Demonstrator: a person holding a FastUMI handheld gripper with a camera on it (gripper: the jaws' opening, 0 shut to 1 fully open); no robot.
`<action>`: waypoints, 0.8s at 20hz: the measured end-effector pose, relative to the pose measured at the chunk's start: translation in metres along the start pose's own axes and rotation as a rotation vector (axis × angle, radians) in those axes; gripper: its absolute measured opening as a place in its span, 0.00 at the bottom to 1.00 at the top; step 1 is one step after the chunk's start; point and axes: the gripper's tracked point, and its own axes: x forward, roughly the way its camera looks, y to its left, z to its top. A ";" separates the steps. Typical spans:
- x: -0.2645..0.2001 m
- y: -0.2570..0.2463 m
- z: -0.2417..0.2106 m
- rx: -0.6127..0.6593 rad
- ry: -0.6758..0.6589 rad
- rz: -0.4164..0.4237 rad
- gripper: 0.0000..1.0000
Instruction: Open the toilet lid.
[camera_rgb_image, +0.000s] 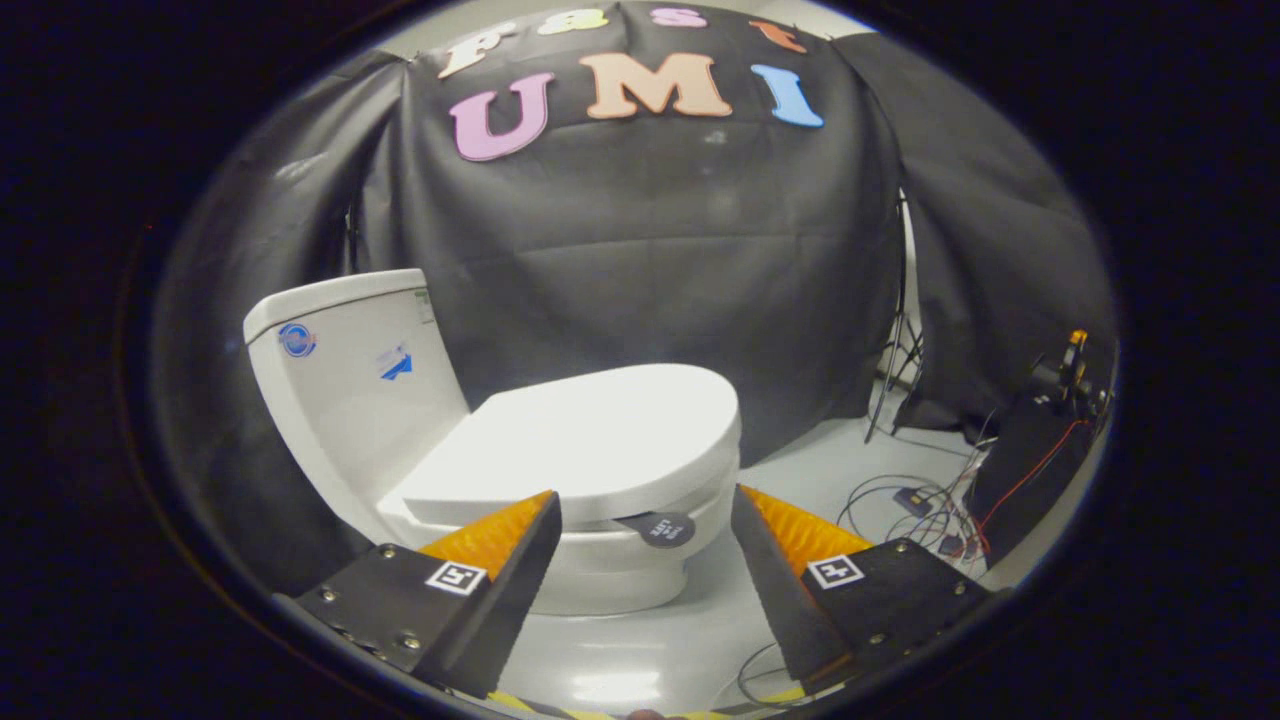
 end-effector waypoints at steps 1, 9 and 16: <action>0.008 0.003 -0.001 0.028 0.034 0.005 1.00; 0.063 -0.006 -0.014 0.220 0.237 0.031 1.00; 0.084 -0.034 -0.062 0.599 0.385 -0.007 0.96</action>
